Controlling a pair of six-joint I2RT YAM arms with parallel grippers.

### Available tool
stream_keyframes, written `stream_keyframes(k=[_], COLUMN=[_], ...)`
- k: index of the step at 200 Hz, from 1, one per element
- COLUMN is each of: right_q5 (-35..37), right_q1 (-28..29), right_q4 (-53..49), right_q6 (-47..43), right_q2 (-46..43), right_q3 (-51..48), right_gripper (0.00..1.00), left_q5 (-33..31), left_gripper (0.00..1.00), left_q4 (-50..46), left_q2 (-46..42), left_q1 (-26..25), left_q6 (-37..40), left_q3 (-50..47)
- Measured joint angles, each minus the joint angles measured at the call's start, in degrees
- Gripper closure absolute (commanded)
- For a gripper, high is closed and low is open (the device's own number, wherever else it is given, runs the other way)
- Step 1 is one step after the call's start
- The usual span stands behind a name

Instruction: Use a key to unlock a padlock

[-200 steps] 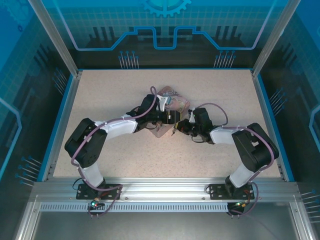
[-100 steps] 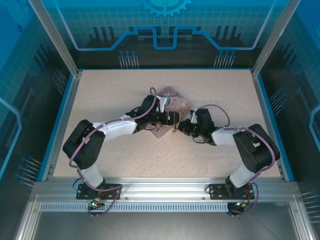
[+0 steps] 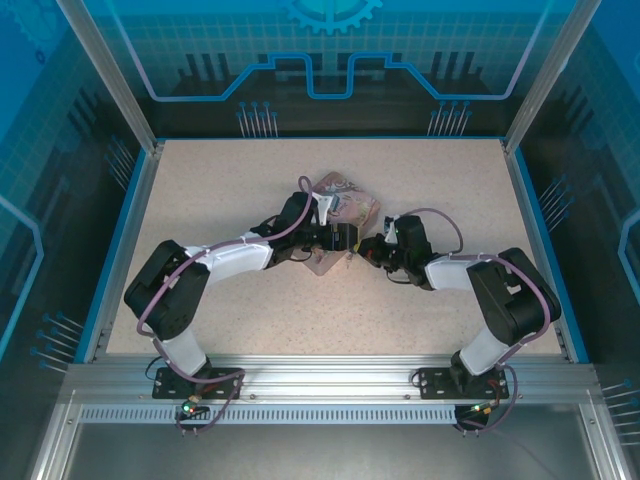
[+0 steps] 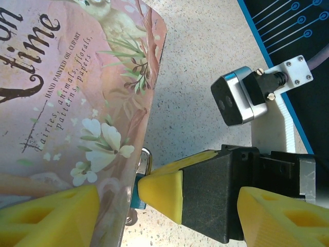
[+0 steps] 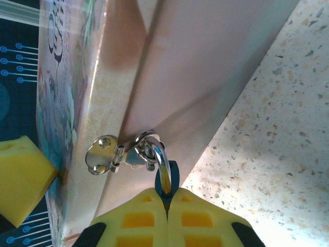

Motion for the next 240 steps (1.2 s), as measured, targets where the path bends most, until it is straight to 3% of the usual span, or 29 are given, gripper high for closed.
stream_keyframes(k=[97, 140, 172, 191, 240], right_q5=[7.5, 10.1, 3.5, -1.8, -12.4], right_q1=[-2.6, -5.6, -6.6, -5.8, 0.6], right_q4=[4.5, -12.6, -24.8, -31.4, -34.2], right_q6=[3.0, -9.0, -18.1, -21.2, -21.5], right_q2=[2.1, -14.6, -26.1, -29.4, -27.2], right_q3=[0.1, 0.5, 2.1, 1.5, -4.2], right_gripper=[0.98, 0.97, 0.97, 0.97, 0.96], left_q5=[-0.3, -0.3, 0.3, 0.9, 2.0], left_gripper=[0.25, 0.23, 0.17, 0.02, 0.01], left_q4=[0.6, -2.1, -7.4, -10.7, -19.0], left_q2=[-0.4, -1.6, -2.2, -2.6, -9.1], left_q1=[0.0, 1.4, 5.2, 7.8, 11.1], left_q6=[0.0, 0.1, 1.2, 2.2, 3.0], left_q3=[-0.7, -0.6, 1.4, 3.0, 3.7])
